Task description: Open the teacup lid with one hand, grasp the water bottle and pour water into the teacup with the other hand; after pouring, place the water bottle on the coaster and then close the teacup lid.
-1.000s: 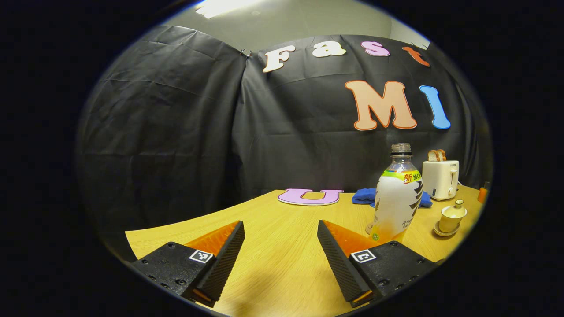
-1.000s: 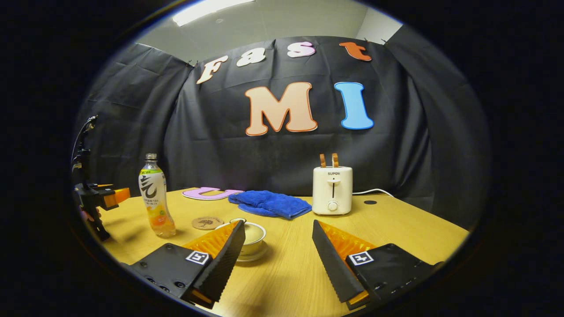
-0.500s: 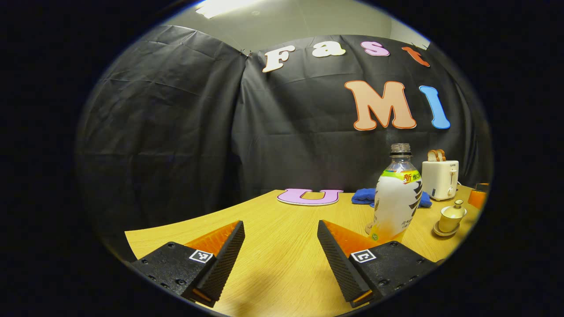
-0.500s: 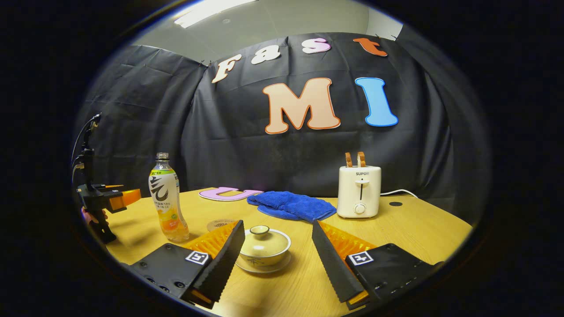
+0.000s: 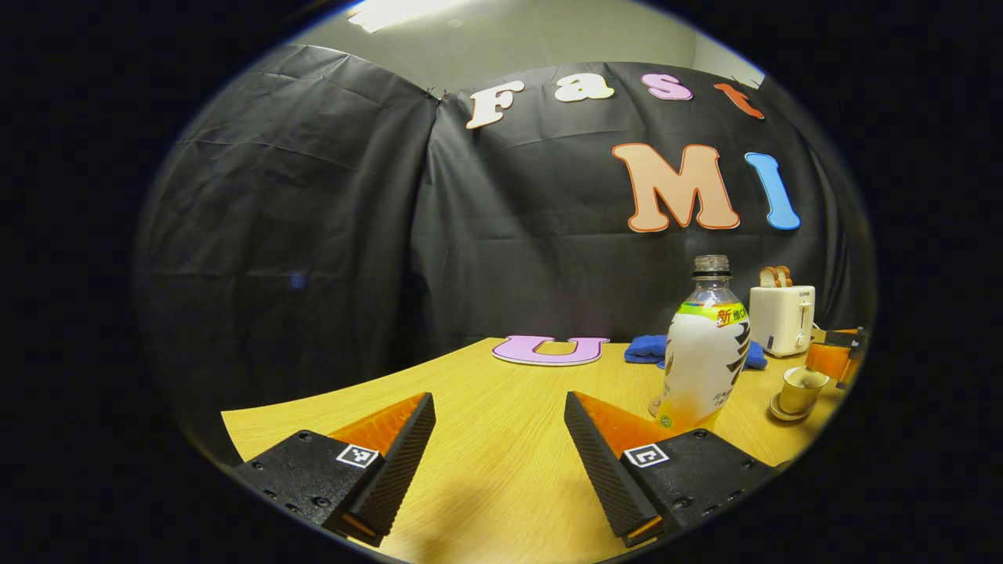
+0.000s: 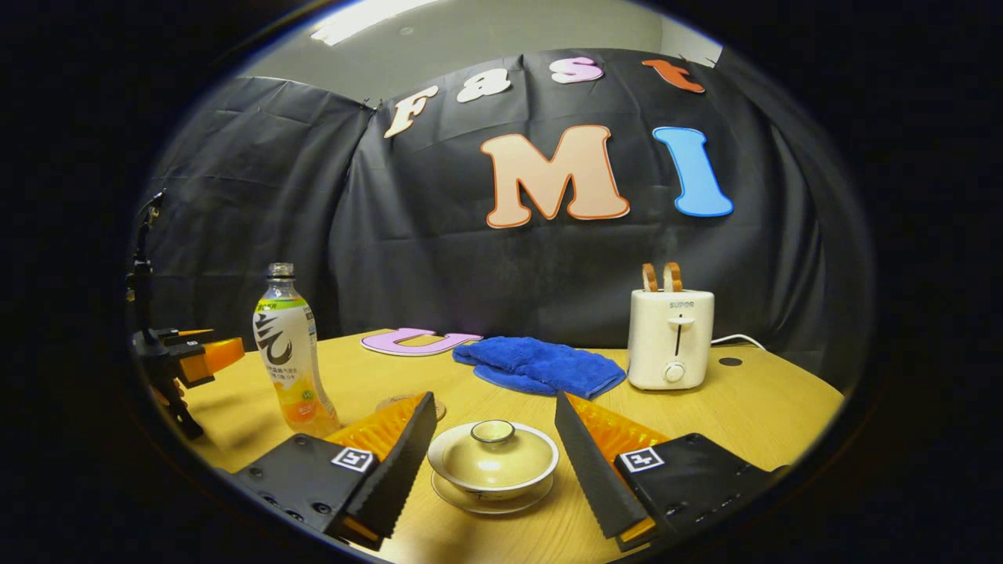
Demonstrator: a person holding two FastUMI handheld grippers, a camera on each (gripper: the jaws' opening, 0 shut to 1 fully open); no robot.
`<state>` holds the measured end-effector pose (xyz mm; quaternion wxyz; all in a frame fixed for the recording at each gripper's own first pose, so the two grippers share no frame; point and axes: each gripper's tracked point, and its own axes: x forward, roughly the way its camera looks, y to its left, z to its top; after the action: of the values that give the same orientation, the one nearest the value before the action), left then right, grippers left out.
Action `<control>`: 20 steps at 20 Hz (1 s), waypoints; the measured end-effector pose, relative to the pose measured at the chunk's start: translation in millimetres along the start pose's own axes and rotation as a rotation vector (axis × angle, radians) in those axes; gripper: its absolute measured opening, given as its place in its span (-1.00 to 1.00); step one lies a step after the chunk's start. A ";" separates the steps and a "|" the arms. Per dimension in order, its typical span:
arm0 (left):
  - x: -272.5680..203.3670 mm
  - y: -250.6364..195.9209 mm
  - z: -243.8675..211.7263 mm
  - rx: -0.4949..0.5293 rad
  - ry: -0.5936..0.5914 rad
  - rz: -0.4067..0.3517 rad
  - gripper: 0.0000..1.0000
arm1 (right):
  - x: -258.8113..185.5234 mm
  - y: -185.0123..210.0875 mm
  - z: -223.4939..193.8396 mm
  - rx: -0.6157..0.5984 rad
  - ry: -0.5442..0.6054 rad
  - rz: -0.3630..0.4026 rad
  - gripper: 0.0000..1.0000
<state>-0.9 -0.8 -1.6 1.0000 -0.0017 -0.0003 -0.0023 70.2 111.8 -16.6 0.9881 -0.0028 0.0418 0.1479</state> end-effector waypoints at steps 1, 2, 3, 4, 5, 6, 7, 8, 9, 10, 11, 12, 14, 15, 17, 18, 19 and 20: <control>0.5 0.1 -0.2 0.000 0.000 0.000 0.94 | 3.8 -1.4 -3.7 -0.002 0.024 -0.003 0.90; 0.5 0.2 -0.5 0.000 0.000 0.000 0.94 | 9.2 -0.7 -7.6 -0.003 0.044 -0.002 0.87; 0.4 0.2 -0.4 0.000 0.000 0.000 0.94 | 10.1 -0.8 -7.6 -0.003 0.056 -0.006 0.72; 0.4 0.1 -0.3 0.000 0.000 0.000 0.94 | 11.5 -0.8 -7.9 -0.005 0.068 -0.007 0.58; 0.5 0.2 -0.2 0.000 0.000 0.000 0.94 | 12.0 -0.9 -11.0 -0.007 0.078 -0.005 0.43; 0.4 0.2 -0.5 0.000 0.000 0.000 0.94 | 13.8 0.1 -11.8 -0.011 0.086 -0.005 0.41; 0.6 0.0 -0.2 0.000 0.000 0.000 0.94 | 15.1 0.1 -13.2 -0.016 0.096 -0.005 0.39; 0.3 0.2 -0.9 0.000 0.000 0.000 0.94 | 15.3 1.1 -15.7 -0.023 0.105 -0.002 0.39; 0.6 0.2 -0.7 -0.001 0.000 0.000 0.94 | 13.6 1.5 -15.8 -0.018 0.118 0.003 0.39; 0.5 0.2 -0.8 -0.001 0.000 0.000 0.94 | 17.4 2.4 -16.5 -0.022 0.112 0.004 0.28; 0.2 0.0 -0.4 -0.001 0.000 0.000 0.94 | 17.0 2.4 -15.2 -0.023 0.110 0.003 0.16; 0.5 0.1 -0.5 -0.001 0.000 0.000 0.94 | 16.7 3.9 -15.0 -0.024 0.107 0.008 0.04; 0.5 0.1 -0.4 -0.001 0.000 0.000 0.94 | 17.5 3.9 -14.4 -0.029 0.102 0.004 -0.19; 0.4 0.0 -0.4 -0.001 0.000 0.000 0.94 | 17.8 3.7 -14.4 -0.032 0.101 0.004 -0.31; 0.5 0.0 -0.5 -0.001 0.000 0.000 0.94 | 16.7 2.9 -14.8 -0.026 0.104 0.004 -0.31; 0.2 0.0 -0.6 -0.001 0.000 0.000 0.94 | 17.7 3.4 -14.6 -0.027 0.103 0.004 -0.30; 0.1 0.0 -0.3 -0.001 0.000 0.001 0.94 | 18.3 1.4 -14.6 -0.023 0.103 -0.003 -0.31; 0.4 0.0 -0.4 -0.001 0.000 0.001 0.94 | 16.6 0.2 -14.5 -0.023 0.101 -0.008 -0.42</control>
<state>-0.4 -0.8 -2.0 1.0000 -0.0020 -0.0003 -0.0020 84.8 116.6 -32.5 0.9852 -0.0215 0.0900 0.1443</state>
